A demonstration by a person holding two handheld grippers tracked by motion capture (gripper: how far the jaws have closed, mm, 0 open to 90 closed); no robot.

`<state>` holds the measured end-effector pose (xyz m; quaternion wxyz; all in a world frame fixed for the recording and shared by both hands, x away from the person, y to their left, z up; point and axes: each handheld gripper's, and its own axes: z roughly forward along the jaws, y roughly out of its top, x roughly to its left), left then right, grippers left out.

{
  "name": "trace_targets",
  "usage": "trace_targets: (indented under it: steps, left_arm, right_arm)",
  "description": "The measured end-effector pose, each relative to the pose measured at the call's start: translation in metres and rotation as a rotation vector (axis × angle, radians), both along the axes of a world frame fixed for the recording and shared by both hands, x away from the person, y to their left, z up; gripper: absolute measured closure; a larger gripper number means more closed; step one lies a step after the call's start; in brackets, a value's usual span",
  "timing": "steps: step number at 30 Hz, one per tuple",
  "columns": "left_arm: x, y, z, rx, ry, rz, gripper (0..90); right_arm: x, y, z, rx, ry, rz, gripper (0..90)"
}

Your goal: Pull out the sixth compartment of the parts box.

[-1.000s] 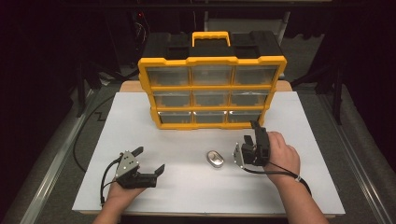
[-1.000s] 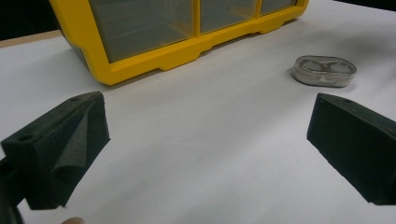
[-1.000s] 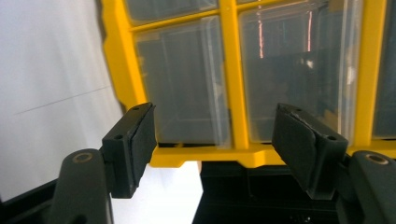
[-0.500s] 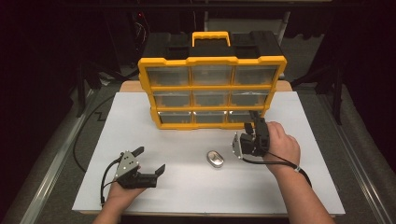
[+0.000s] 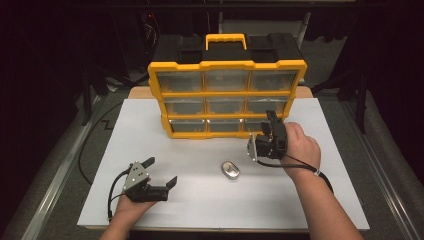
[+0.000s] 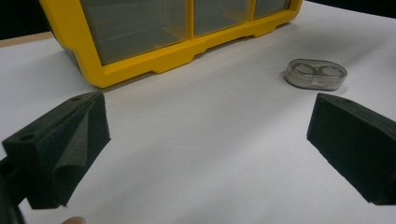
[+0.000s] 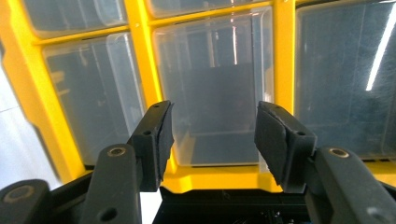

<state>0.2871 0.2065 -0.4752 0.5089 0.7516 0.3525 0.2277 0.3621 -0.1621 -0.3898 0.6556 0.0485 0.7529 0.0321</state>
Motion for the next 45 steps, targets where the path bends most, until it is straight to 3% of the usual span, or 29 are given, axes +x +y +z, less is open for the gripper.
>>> trace_targets:
  steps: [1, 3, 8, 10, 11, 19, 26, 32, 35, 45]
  left_arm:
    - [0.0, 0.0, 0.0, 0.0, 0.0, 0.0, 0.5]
    - [0.0, -0.001, 0.0, -0.002, -0.001, 0.0, 0.5]
    - [0.0, -0.001, -0.001, -0.004, -0.001, -0.002, 0.4]
    - [0.001, -0.001, -0.001, -0.004, 0.0, -0.002, 0.5]
    - [0.001, -0.001, -0.001, -0.004, 0.001, -0.002, 0.5]
    - [0.0, -0.001, -0.001, -0.003, 0.002, -0.01, 0.5]
    - [0.0, 0.0, 0.0, -0.006, 0.0, -0.008, 0.5]
    - [0.002, 0.0, 0.0, -0.015, 0.008, -0.006, 0.5]
    - [0.001, 0.001, 0.001, -0.022, 0.004, -0.005, 0.5]
    - [-0.001, 0.003, 0.003, -0.04, -0.008, 0.001, 0.6]
  right_arm:
    - [0.001, 0.0, -0.001, 0.021, -0.009, 0.004, 48.5]
    - [0.004, 0.001, 0.003, -0.006, -0.01, -0.003, 48.6]
    - [0.01, 0.004, 0.006, 0.011, -0.009, -0.011, 48.7]
    - [0.013, 0.005, 0.01, -0.008, -0.032, 0.001, 48.9]
    - [0.013, 0.006, 0.011, -0.009, -0.02, -0.009, 49.2]
    - [0.019, 0.008, 0.022, -0.027, -0.045, -0.008, 52.3]
    - [0.026, 0.006, 0.025, -0.042, -0.061, -0.016, 57.4]
    - [0.031, 0.007, 0.022, -0.078, -0.044, -0.033, 62.0]
    - [0.032, 0.008, 0.023, -0.064, -0.062, -0.029, 64.5]
    - [0.033, 0.006, 0.026, -0.092, -0.054, -0.043, 68.7]
